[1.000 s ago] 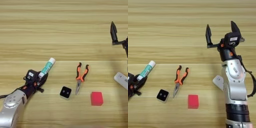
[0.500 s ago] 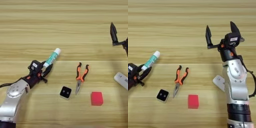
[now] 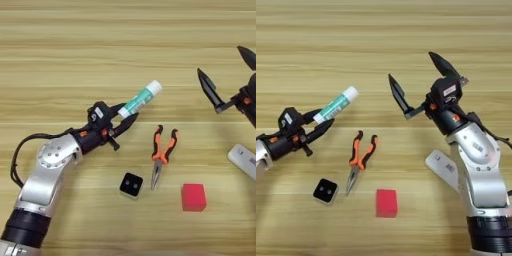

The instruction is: Move the objects on the table

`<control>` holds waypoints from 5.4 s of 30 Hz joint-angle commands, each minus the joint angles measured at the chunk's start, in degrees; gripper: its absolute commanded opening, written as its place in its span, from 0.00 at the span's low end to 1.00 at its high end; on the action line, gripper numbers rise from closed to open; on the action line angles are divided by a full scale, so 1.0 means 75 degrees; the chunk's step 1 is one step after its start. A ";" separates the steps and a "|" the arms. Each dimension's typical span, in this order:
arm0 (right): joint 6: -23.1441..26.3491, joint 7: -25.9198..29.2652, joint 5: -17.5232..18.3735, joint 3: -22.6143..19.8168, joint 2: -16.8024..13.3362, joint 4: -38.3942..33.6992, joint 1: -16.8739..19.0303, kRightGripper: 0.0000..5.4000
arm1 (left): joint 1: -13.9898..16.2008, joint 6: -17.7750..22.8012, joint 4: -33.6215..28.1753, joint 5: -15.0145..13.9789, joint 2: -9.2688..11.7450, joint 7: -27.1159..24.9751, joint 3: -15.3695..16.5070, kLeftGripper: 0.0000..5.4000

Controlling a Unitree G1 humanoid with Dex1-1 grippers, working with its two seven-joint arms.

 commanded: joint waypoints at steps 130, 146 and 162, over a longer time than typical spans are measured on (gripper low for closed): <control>0.0515 0.2137 0.0991 0.0771 -0.0754 0.0061 -0.0079 1.00 | -0.2195 -0.2826 0.3960 0.1278 -0.1459 0.3682 0.1235 1.00; 0.1783 0.3378 0.0253 0.1989 -0.0917 0.2094 -0.1648 1.00 | -0.2588 -0.3966 0.5543 0.0757 -0.1610 0.3617 0.1850 1.00; 0.3658 0.2129 -0.0212 0.2719 -0.0124 0.1522 -0.0762 1.00 | -0.2621 -0.4727 0.5642 0.0776 -0.1782 0.3895 0.1983 1.00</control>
